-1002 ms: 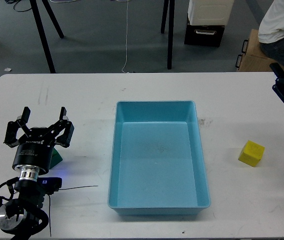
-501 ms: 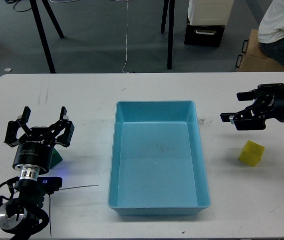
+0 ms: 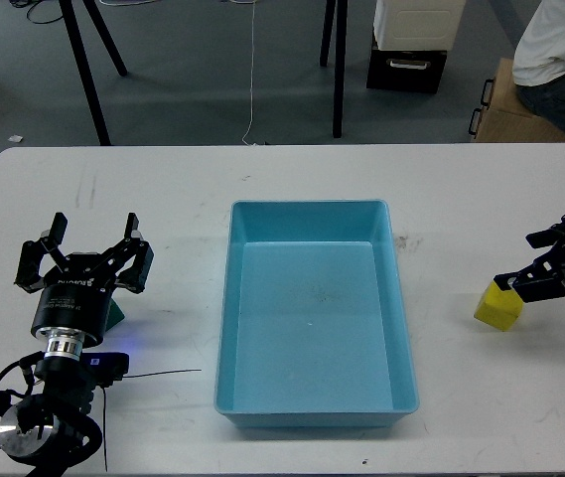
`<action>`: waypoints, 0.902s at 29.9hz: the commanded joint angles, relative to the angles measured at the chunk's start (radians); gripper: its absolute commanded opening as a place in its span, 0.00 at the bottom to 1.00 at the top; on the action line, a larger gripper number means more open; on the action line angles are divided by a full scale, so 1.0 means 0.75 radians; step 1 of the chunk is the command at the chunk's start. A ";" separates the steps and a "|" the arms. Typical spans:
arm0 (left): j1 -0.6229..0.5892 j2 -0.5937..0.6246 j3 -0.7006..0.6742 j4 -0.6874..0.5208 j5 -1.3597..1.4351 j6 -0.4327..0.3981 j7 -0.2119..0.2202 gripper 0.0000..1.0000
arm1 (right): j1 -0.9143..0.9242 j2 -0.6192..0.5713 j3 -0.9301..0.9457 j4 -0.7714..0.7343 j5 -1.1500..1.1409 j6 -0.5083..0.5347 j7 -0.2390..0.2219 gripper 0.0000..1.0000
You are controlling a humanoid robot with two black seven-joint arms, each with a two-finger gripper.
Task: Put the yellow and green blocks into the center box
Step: 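Lower the right gripper onto the yellow cube and close on it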
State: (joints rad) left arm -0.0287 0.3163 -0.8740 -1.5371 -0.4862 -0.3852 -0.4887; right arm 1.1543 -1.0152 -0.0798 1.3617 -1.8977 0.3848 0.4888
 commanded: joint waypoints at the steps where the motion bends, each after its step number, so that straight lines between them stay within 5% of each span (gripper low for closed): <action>1: -0.005 -0.015 0.002 0.000 0.000 0.002 0.000 1.00 | -0.032 0.016 -0.014 -0.048 -0.081 0.000 0.000 0.97; 27: 0.001 -0.023 0.002 0.002 0.000 0.014 0.000 1.00 | -0.017 0.329 -0.180 -0.226 -0.217 0.000 0.000 0.95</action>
State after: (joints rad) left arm -0.0304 0.2990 -0.8728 -1.5372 -0.4862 -0.3743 -0.4887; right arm 1.1414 -0.7948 -0.2037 1.2033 -2.0554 0.3849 0.4886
